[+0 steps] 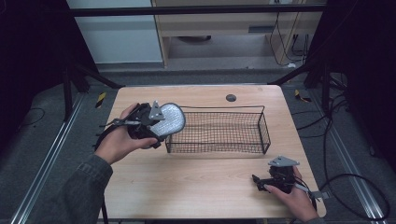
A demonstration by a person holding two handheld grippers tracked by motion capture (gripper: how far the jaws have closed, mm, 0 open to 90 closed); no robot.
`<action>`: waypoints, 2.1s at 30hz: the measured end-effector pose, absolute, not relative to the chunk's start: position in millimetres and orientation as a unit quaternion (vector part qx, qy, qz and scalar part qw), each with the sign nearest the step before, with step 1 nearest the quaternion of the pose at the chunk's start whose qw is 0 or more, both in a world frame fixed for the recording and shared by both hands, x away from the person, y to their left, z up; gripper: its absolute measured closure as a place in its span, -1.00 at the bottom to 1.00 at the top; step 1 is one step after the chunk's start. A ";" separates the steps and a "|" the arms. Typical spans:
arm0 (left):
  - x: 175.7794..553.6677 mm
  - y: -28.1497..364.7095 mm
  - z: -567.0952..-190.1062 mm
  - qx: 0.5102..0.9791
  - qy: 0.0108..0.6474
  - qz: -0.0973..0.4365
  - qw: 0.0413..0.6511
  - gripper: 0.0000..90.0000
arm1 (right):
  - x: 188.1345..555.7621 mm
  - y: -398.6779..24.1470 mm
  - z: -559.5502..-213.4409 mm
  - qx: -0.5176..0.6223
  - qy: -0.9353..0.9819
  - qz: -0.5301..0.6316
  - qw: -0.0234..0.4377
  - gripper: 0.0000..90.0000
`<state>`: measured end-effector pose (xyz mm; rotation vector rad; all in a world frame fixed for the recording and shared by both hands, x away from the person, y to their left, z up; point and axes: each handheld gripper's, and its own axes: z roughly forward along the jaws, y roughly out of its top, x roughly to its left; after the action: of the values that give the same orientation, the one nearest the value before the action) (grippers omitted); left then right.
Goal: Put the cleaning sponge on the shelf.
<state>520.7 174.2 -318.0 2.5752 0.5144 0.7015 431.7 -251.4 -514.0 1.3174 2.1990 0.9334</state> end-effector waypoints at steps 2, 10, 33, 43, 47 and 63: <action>524.7 166.7 -316.1 0.929 0.172 0.256 0.206 -0.85 | 431.7 -251.4 -513.9 0.473 0.789 0.334 0.205 -0.99; 535.3 132.3 -309.9 0.932 0.136 0.270 0.198 -0.84 | 431.7 -251.5 -513.8 0.473 0.789 0.334 0.205 -0.99; 558.9 80.8 -317.7 0.937 0.092 0.276 0.195 -0.83 | 434.0 -250.5 -513.9 0.470 0.790 0.335 0.206 -0.99; 560.8 74.9 -325.5 0.941 0.072 0.274 0.185 -0.82 | 434.1 -250.6 -513.9 0.469 0.791 0.335 0.205 -0.99; 560.5 70.7 -331.7 0.944 0.065 0.268 0.180 -0.82 | 434.1 -250.6 -514.0 0.469 0.791 0.335 0.205 -0.99; 566.5 66.9 -364.2 0.952 0.059 0.246 0.173 -0.83 | 434.1 -250.6 -513.9 0.470 0.791 0.335 0.204 -0.99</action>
<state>566.5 66.9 -364.2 2.7010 0.1665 0.6980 434.1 -250.6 -513.9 1.3096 2.2056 0.9355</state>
